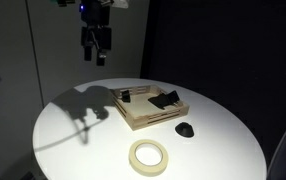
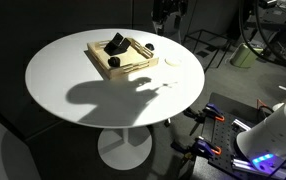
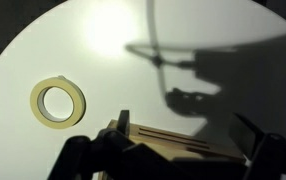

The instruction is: Move the tray to the right slightly

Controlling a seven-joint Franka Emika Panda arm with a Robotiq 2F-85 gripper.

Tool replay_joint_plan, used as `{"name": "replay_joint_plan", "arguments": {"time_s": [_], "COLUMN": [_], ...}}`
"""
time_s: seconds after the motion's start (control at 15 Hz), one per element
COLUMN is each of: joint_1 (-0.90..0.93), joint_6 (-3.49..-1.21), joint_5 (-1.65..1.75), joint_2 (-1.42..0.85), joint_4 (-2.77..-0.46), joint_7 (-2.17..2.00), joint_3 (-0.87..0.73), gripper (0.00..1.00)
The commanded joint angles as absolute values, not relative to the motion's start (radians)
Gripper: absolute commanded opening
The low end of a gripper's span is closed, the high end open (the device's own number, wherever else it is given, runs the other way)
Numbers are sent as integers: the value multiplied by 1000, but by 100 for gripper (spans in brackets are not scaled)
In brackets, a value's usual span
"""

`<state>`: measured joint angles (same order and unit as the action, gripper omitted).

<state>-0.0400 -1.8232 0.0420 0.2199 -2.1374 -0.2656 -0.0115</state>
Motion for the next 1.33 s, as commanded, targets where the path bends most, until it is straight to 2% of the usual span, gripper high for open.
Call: {"name": "replay_joint_plan", "arguments": {"time_s": [0.0,0.87,1.27], "joint_1": [-40,-43,-45], "joint_6": [-1796,-1815,-1803], "joint_5": [43,30,39], "joint_2": [304,431,408], "joint_4": [-2192,-2287,-2271], "joint_7": [-243,-143,-168], "joint_3": [-6,-15,-4], "gripper": [100,100,100]}}
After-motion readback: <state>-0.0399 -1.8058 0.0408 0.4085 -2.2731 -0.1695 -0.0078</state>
